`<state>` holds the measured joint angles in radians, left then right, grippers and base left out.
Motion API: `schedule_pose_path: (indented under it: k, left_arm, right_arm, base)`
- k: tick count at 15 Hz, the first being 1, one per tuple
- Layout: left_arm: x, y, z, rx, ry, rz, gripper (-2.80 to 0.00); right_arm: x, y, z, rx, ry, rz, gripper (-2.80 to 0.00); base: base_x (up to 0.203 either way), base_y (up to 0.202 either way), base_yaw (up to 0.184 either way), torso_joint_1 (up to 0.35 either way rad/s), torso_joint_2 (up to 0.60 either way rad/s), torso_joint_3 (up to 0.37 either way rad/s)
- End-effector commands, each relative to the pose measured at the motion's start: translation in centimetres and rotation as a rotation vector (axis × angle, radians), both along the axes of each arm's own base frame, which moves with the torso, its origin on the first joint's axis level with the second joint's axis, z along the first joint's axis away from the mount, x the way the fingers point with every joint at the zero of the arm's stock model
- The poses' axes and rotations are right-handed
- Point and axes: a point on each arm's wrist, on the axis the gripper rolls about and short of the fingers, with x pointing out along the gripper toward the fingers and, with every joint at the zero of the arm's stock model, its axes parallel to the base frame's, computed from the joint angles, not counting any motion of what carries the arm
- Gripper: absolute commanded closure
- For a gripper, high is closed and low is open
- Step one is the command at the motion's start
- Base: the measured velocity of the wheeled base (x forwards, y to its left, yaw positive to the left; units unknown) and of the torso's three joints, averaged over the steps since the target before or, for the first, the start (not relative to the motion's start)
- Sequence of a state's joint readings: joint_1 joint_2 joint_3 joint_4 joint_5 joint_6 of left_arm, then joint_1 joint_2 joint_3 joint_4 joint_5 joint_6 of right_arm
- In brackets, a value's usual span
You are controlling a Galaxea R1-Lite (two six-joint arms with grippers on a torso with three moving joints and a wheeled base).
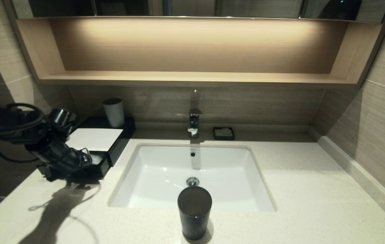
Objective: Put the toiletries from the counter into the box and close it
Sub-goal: Close the drawer
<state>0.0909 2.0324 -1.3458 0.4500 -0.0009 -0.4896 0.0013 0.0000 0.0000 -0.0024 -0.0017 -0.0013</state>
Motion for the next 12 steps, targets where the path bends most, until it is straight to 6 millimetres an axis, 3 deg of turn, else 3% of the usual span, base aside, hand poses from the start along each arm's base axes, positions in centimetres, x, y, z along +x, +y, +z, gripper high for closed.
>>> schedule_pose_path:
  k: [1,12]
  left_arm:
    - [0.4,0.0,-0.1,-0.008,-0.003,0.012,0.0]
    - [1.7,-0.2,-0.1,-0.032,-0.042,0.051,0.0]
  right_arm:
    - [0.0,0.0,0.0,0.0,0.001,0.0,0.0]
    - [0.0,0.0,0.0,0.0,0.001,0.0,0.0]
  base:
    - [0.0,0.0,0.0,0.0,0.0,0.0]
    - [0.0,0.0,0.0,0.0,0.0,0.0]
